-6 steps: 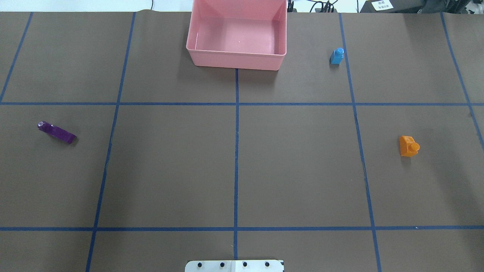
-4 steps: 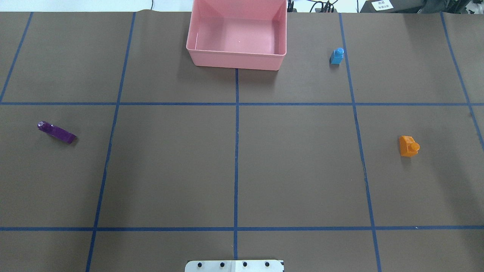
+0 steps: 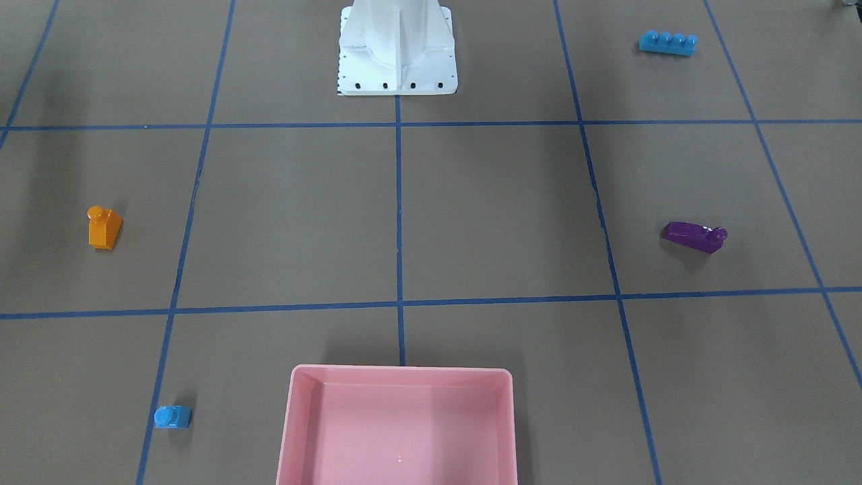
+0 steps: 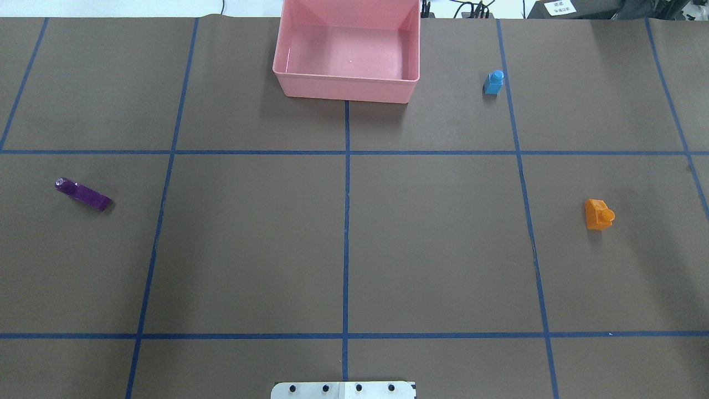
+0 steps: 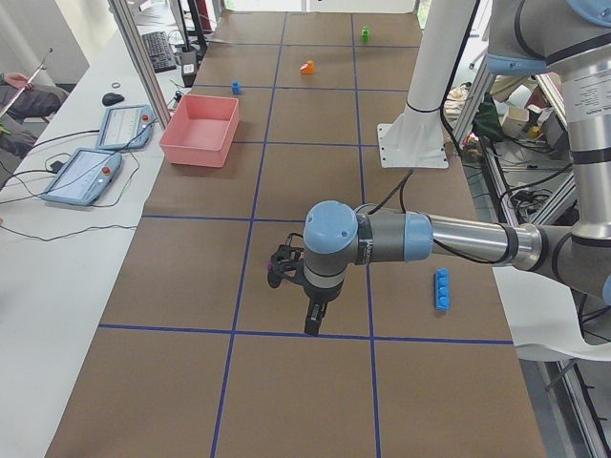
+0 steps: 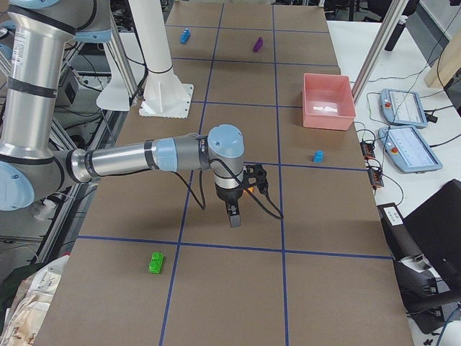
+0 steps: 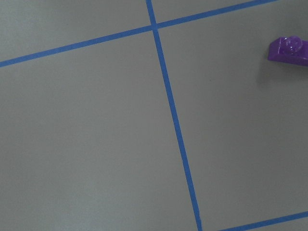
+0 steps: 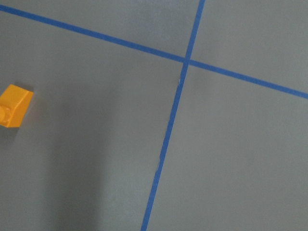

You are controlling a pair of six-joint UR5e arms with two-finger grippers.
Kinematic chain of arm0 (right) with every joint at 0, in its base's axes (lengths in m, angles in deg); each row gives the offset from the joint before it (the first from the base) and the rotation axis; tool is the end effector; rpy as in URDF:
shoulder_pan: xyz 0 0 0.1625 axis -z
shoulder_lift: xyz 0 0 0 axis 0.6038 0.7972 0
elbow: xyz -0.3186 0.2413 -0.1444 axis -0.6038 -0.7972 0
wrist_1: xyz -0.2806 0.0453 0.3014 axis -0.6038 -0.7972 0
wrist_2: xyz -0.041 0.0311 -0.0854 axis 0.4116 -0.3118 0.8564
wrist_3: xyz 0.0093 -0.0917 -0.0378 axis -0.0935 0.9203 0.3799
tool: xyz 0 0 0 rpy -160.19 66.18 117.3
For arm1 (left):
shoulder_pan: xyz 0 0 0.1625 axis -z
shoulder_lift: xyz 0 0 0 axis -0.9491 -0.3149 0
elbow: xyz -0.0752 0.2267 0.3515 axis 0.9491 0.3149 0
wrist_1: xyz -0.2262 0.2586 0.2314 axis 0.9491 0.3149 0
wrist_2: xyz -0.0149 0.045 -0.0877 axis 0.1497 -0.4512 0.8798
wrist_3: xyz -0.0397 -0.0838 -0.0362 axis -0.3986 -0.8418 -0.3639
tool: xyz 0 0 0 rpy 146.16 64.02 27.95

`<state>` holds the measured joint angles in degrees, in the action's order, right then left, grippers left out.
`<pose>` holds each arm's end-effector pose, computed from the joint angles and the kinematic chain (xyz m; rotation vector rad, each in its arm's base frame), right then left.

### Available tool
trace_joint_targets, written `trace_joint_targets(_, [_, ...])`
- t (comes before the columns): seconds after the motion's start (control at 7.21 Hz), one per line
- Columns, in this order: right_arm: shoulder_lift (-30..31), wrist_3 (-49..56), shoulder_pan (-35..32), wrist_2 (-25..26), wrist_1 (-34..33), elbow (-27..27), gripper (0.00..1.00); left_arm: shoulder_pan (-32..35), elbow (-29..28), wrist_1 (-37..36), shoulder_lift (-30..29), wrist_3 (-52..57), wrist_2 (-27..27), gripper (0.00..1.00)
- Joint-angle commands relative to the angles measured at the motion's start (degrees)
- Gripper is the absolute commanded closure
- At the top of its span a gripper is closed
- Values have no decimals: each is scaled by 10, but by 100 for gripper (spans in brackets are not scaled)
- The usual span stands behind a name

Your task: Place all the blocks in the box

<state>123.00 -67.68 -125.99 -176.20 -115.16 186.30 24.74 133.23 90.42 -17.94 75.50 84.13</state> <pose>0.0629 -0.3953 0.5522 0.1623 -0.6687 -0.2056 -0.1047 -0.3603 0.5920 0.1745 0.7510 0.2232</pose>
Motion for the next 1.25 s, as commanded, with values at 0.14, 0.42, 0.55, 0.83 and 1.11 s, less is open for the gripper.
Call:
trace_joint_targets(0.14, [-54, -65, -11, -15, -1, 3, 0, 0, -15, 140, -24, -6, 2, 0])
trace_joint_targets(0.42, [-54, -117, -9, -41, 51, -5, 0, -1, -41, 186, -35, -7, 5, 0])
trace_joint_targets(0.55, [-39, -126, 1, -46, 108, -6, 0, 0, -43, 188, -35, -5, 8, 0])
trace_joint_targets(0.83, [-38, -130, 77, -74, 194, -9, 0, -1, -44, 188, -34, -5, 8, 0])
trace_joint_targets(1.11, [-22, -291, 141, -104, 246, -17, 1, -1, -44, 189, -34, -5, 13, 0])
